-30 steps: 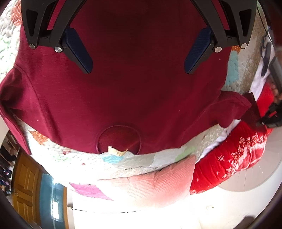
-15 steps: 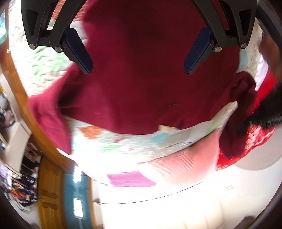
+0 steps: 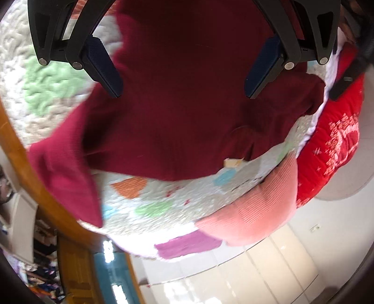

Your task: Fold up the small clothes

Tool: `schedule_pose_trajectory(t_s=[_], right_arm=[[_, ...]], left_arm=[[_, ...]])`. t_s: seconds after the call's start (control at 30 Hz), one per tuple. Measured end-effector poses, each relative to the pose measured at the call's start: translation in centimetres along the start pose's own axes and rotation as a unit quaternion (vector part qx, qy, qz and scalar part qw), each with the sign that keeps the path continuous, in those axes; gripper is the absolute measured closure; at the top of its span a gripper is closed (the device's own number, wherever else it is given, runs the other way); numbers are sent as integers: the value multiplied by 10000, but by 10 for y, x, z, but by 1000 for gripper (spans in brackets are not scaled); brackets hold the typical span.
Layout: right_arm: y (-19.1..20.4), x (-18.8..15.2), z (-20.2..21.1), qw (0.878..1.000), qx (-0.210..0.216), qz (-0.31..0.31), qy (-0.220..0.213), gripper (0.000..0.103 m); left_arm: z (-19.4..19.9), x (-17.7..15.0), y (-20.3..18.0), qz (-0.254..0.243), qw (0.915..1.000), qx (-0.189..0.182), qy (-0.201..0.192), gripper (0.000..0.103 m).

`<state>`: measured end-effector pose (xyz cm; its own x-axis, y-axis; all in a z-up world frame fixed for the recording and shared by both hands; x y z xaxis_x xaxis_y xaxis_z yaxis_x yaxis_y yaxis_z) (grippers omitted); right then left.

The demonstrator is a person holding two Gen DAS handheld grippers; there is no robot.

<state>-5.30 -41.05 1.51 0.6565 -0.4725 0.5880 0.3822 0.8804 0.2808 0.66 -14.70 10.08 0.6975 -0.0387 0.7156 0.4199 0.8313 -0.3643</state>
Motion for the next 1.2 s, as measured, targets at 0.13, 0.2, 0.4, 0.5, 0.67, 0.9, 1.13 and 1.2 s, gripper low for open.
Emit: schedule_pose_trajectory(t_s=[0.13, 0.2, 0.4, 0.5, 0.67, 0.9, 1.13, 1.2], right_arm=[[20, 2, -22, 9993, 321, -47, 185, 0], [29, -1, -33, 9989, 332, 76, 337, 0], [61, -9, -73, 9928, -41, 1124, 406, 58], [68, -2, -68, 9911, 95, 1314, 198, 98], [47, 49, 1, 9884, -18, 1268, -837, 98], [-22, 71, -3, 9921, -769, 892, -434, 96], [-15, 57, 7, 9913, -803, 878, -565, 55], [13, 52, -3, 9910, -386, 1204, -442, 54]], left_arm=[[22, 16, 50, 44, 9985, 470, -287, 50], [21, 18, 76, 176, 9967, 697, -390, 44], [-19, 0, 134, 643, 9920, 1075, 176, 42], [-33, -19, 136, 714, 9919, 910, 521, 42], [-34, -35, 108, 437, 9956, 547, 628, 42], [-36, -44, 81, 72, 9956, 619, 700, 42], [-41, -34, 73, 147, 9960, 630, 623, 42], [-55, -36, 72, 127, 9948, 713, 722, 42]])
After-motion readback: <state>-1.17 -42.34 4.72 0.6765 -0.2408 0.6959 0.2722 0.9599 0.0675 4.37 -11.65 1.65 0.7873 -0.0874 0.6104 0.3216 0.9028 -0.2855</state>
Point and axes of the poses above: each gripper's, at about its wrist camera, not at the fingertips, and z roughly against the way its jaws point, y to its left, x to its top, the point moved 6 cm from there along -z, roughly the way its jaws point, and after that the axes turned 8 degrees about z, right-handed, at the moved point
